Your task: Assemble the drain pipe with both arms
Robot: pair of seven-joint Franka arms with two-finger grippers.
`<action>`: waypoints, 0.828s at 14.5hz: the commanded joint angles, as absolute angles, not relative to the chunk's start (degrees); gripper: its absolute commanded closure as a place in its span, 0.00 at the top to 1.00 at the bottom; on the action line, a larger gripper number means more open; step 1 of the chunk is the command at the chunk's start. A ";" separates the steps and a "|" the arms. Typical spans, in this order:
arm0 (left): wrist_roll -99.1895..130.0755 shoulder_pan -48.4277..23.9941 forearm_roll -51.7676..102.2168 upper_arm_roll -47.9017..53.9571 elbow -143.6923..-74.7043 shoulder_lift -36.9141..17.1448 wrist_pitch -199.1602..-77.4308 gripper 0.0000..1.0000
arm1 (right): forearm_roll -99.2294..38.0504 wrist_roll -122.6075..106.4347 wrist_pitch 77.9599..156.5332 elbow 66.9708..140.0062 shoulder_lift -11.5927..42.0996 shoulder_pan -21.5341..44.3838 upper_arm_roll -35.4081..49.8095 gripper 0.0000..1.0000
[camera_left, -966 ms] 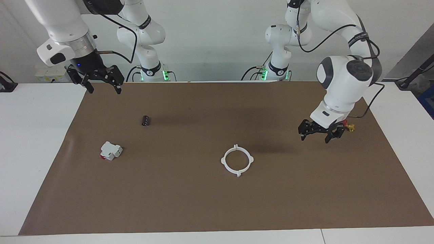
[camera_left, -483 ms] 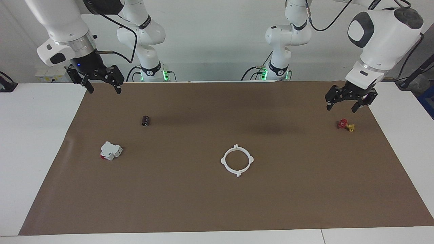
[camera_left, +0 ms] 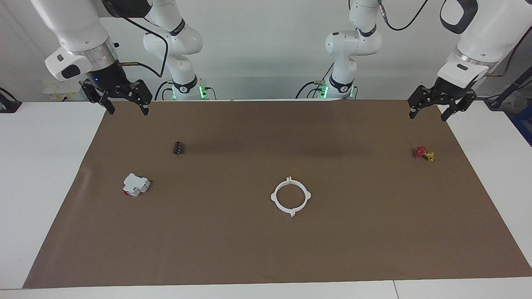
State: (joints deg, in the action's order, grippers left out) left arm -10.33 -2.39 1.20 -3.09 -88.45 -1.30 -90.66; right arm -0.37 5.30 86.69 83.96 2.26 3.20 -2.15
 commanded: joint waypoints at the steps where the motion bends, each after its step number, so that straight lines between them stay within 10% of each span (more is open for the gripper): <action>1: -9.49 -1.49 0.79 -2.72 -90.87 0.70 -88.86 1.00 | -0.70 3.96 86.31 85.43 0.88 2.81 -2.02 1.00; 12: -8.17 -1.67 0.62 -2.64 -90.88 0.79 -89.91 1.00 | -0.70 3.96 86.31 85.43 0.88 2.81 -2.02 1.00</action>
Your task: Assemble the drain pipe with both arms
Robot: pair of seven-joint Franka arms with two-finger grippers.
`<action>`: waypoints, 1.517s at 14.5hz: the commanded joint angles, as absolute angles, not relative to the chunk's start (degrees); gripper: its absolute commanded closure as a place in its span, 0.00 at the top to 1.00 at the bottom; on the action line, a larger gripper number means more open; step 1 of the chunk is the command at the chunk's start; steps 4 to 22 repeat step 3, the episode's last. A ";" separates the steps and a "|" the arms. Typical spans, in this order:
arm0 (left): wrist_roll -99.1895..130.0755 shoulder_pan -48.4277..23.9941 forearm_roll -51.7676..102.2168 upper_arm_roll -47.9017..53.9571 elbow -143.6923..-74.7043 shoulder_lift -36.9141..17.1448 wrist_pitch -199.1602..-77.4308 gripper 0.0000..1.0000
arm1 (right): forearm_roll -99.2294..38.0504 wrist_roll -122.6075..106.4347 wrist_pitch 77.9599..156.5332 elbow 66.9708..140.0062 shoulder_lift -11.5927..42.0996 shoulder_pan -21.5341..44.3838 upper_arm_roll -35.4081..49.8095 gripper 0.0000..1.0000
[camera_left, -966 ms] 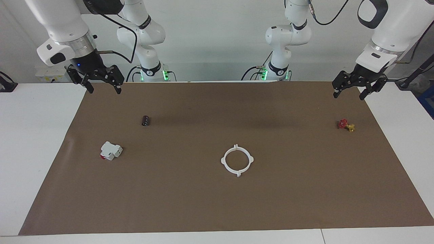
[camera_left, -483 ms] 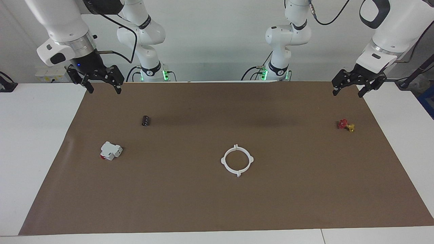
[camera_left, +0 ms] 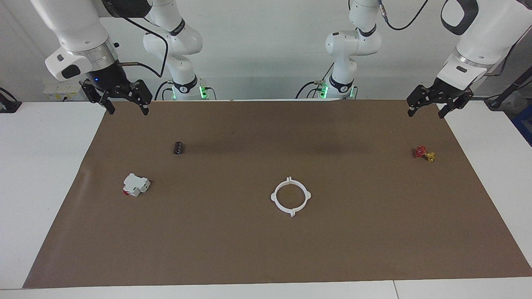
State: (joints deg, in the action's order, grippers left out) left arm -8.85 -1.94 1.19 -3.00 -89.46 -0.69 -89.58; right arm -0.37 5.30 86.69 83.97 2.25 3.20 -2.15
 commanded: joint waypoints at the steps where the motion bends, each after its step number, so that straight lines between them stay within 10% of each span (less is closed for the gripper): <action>1: -8.00 -1.67 0.62 -2.64 -90.88 0.79 -90.00 1.00 | -0.70 3.96 86.31 85.43 0.88 2.81 -2.02 1.00; 22: -8.09 -1.58 0.62 -2.64 -90.79 0.62 -91.49 1.00 | -0.70 3.96 86.31 85.43 0.88 2.81 -2.02 1.00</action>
